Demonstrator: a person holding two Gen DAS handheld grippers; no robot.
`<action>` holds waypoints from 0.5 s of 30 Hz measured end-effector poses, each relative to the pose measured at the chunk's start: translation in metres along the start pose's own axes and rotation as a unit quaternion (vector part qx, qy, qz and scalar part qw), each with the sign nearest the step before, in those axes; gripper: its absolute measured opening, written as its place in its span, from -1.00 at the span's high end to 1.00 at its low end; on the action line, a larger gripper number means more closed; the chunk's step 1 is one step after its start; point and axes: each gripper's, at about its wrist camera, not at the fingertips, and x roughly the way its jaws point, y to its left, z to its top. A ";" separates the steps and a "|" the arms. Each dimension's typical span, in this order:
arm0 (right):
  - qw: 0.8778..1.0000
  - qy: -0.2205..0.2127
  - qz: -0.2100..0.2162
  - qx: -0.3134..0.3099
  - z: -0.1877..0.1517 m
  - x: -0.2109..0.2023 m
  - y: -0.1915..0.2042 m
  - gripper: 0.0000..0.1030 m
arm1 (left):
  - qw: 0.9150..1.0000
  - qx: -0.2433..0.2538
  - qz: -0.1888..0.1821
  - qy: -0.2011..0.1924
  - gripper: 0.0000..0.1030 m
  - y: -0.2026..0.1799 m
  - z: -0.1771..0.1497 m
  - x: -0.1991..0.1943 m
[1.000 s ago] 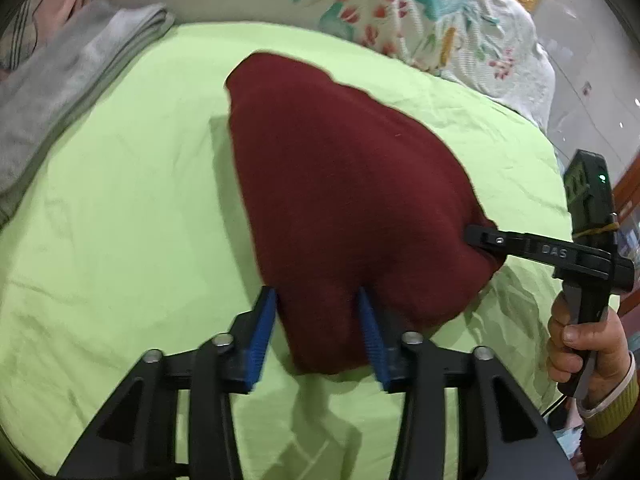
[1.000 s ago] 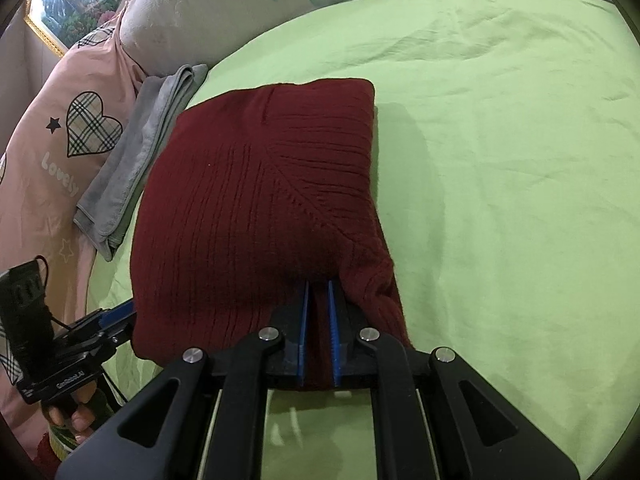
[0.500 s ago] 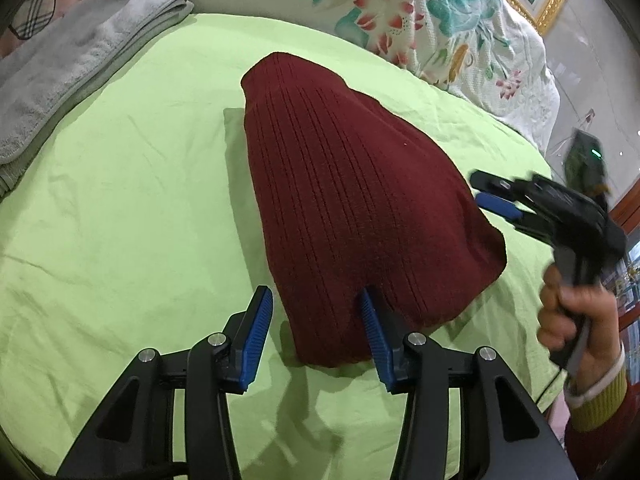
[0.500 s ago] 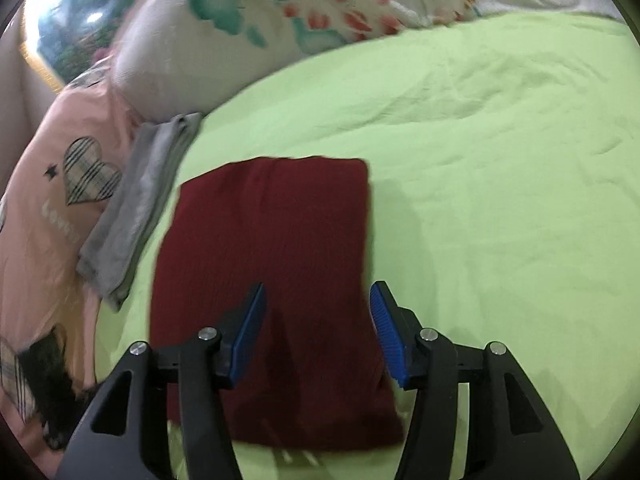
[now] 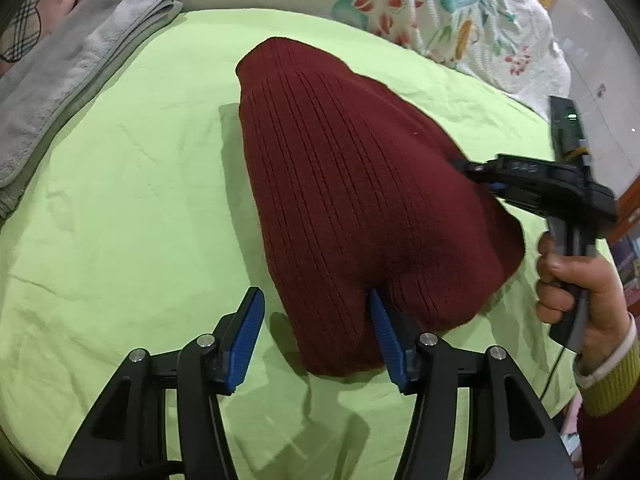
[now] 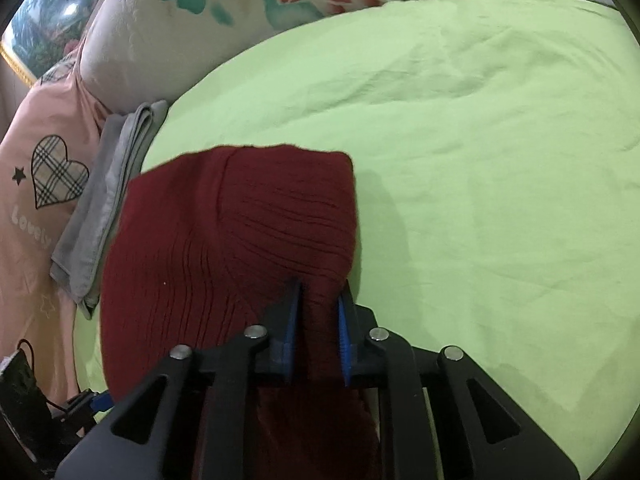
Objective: Fold large clothes
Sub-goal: 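Release the bundle and pull both grippers back from it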
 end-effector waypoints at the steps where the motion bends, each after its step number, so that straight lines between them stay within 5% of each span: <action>1: 1.000 -0.003 0.001 0.002 0.000 -0.006 0.001 0.51 | 1.000 -0.004 0.000 -0.001 -0.09 0.001 0.000 -0.002; 4: 1.000 -0.013 0.012 -0.011 -0.008 -0.030 0.006 0.44 | 1.000 -0.019 -0.004 -0.013 -0.09 0.007 -0.003 -0.014; 8: 0.999 -0.027 0.028 -0.028 -0.030 -0.062 0.012 0.09 | 0.999 -0.039 -0.015 -0.022 -0.11 0.013 -0.011 -0.027; 15: 0.998 -0.012 0.025 -0.056 -0.082 -0.088 0.015 0.06 | 0.999 -0.044 -0.008 -0.024 -0.27 0.011 -0.035 -0.043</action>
